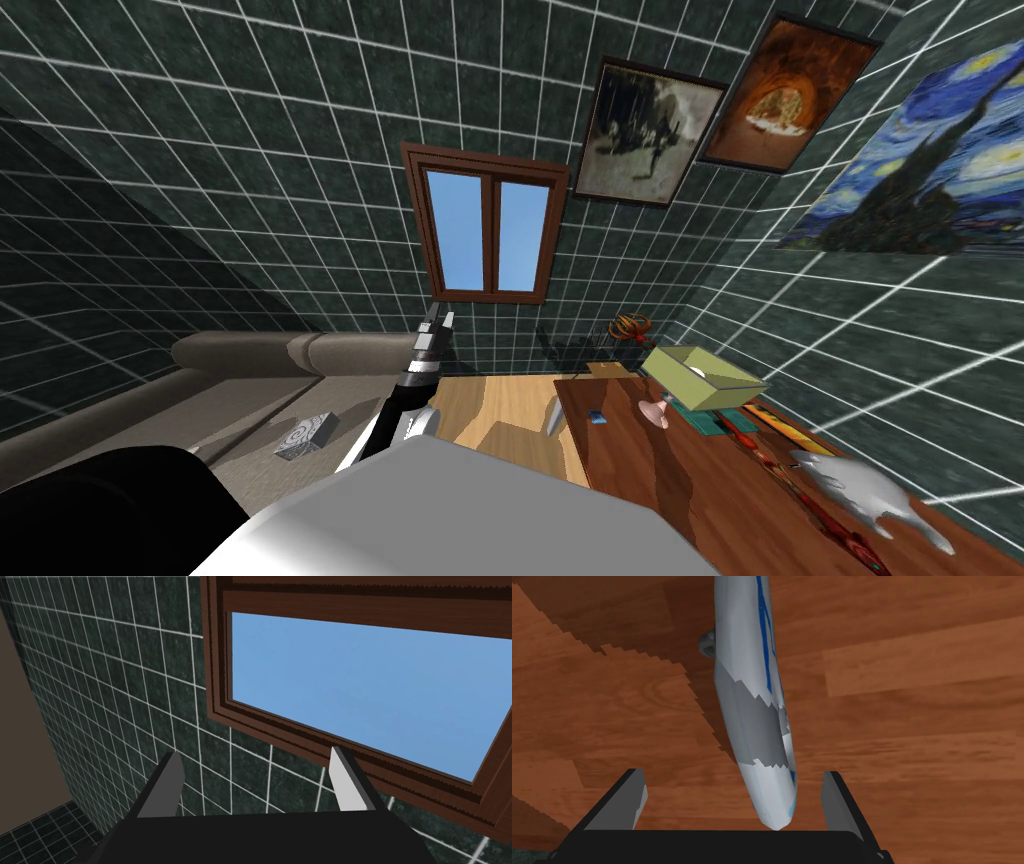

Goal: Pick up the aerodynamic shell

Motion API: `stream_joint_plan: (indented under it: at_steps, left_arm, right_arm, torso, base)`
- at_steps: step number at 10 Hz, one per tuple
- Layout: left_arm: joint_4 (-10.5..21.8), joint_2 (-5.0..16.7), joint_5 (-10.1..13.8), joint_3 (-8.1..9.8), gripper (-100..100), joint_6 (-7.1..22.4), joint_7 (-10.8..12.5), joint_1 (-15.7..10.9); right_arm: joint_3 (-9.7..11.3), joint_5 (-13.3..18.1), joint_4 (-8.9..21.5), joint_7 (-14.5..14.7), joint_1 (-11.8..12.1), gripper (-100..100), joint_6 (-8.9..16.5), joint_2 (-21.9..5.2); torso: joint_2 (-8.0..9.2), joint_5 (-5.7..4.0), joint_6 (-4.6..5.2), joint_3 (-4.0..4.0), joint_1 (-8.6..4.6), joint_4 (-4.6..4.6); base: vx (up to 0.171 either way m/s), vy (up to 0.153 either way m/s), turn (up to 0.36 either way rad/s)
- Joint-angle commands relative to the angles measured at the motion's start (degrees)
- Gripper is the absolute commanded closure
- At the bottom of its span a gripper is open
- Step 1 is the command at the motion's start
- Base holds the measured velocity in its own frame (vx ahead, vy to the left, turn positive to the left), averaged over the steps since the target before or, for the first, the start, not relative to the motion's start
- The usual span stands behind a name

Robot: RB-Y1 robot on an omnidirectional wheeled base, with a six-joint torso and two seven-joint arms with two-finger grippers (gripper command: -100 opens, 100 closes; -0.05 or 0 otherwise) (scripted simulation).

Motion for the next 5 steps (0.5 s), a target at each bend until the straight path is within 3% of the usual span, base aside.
stream_joint_plan:
  at_steps: [1, 3, 5]
  left_arm:
    - [0.0, 0.0, 0.0, 0.0, 0, 0.0, 0.0, 0.0]
    - [0.0, 0.0, 0.0, 0.0, 0, 0.0, 0.0, 0.0]
    - [0.0, 0.0, 0.0, 0.0, 0, 0.0, 0.0, 0.0]
  right_arm:
    - [2.15, 2.73, 1.03, -0.44, 0.26, -100, 0.59, -0.65]
    - [3.36, 4.53, 2.77, 0.23, 0.39, -100, 0.9, -0.57]
    - [3.36, 4.53, 2.77, 0.23, 0.39, -100, 0.9, -0.57]
  torso:
    - [0.0, 0.0, 0.0, 0.0, 0.0, 0.0]
    - [0.02, -0.02, 0.01, 0.01, -0.05, 0.0]
    - [0.16, 0.02, 0.04, 0.09, 0.09, 0.03]
  base:
    - [0.094, -0.078, 0.173]
    - [0.064, -0.061, 0.125]
    - [0.024, -0.022, 0.004]
